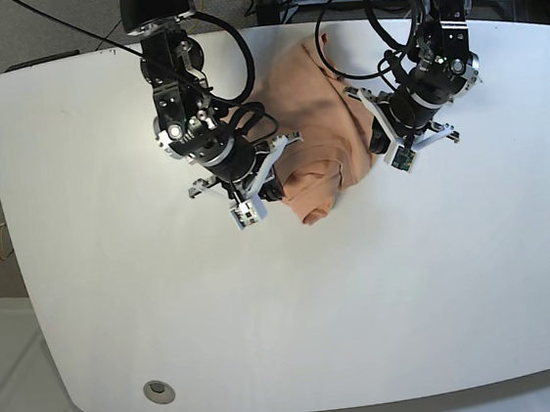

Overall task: Fold the T-shirt properly
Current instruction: 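Move the left gripper over the bundle toward the right gripper and press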

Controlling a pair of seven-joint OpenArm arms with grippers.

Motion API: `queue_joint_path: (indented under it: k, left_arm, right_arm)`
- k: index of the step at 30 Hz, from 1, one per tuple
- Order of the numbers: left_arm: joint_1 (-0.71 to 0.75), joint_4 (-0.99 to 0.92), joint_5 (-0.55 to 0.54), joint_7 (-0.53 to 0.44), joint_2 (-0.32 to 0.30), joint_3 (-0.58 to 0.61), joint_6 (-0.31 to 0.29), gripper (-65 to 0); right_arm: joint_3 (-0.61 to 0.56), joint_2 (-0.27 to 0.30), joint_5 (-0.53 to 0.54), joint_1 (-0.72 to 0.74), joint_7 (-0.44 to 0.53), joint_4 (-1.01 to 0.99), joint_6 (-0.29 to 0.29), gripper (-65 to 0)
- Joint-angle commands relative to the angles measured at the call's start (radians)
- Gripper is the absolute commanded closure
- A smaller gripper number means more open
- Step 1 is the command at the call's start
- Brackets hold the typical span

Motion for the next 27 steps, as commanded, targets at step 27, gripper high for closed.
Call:
queue_joint_path:
  k: [27]
  left_arm:
    - [0.1, 0.031, -0.003, -0.02, 0.156, 0.174, 0.004, -0.9]
  right_arm:
    - [-0.005, 0.066, 0.017, -0.009, 0.03, -0.115, 0.01, 0.0]
